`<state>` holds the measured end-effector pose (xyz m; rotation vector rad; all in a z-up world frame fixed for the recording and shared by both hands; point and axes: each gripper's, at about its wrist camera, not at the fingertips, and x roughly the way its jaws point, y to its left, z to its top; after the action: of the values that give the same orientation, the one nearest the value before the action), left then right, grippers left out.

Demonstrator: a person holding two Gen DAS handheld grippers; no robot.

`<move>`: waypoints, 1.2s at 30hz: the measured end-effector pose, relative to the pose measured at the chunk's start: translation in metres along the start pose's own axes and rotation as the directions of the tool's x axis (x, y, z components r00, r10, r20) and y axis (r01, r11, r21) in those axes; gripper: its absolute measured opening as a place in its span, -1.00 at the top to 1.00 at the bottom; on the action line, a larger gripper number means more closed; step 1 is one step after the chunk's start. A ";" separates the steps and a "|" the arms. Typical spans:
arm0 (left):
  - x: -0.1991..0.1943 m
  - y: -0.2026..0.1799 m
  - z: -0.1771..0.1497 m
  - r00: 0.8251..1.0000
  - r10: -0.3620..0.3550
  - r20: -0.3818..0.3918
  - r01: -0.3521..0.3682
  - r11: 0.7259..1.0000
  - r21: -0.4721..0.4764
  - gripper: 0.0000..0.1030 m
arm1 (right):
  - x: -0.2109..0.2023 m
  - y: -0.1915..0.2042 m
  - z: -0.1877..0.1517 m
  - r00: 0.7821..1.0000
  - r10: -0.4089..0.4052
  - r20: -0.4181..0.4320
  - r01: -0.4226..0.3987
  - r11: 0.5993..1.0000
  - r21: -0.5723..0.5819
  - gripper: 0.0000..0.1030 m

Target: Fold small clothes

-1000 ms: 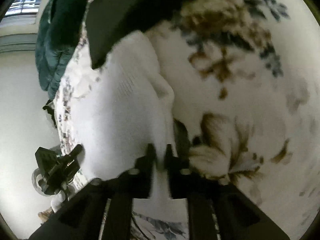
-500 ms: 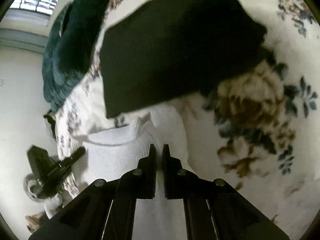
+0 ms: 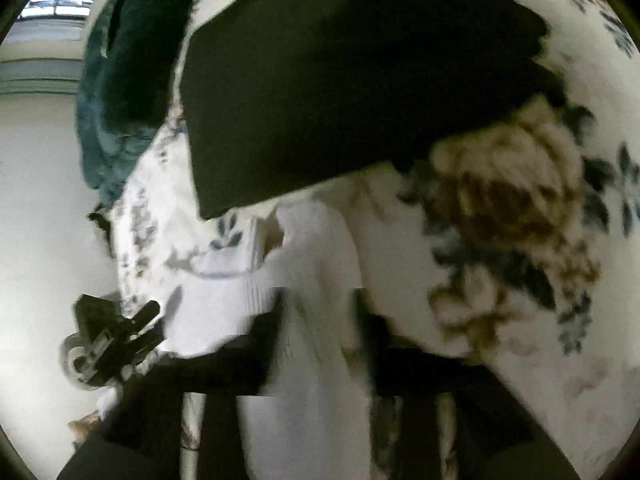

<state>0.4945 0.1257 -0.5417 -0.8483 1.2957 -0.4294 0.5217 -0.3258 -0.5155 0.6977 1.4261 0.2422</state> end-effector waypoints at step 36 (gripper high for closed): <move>0.007 -0.194 0.059 0.954 -0.300 0.009 0.291 0.931 0.221 0.49 | -0.062 0.066 -0.020 0.936 0.338 0.103 -0.334 0.941 -0.056 0.12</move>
<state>0.5864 0.0155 -0.3986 -0.8640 1.0605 -0.7747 0.5093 -0.3028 -0.4269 0.9101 1.1879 0.4889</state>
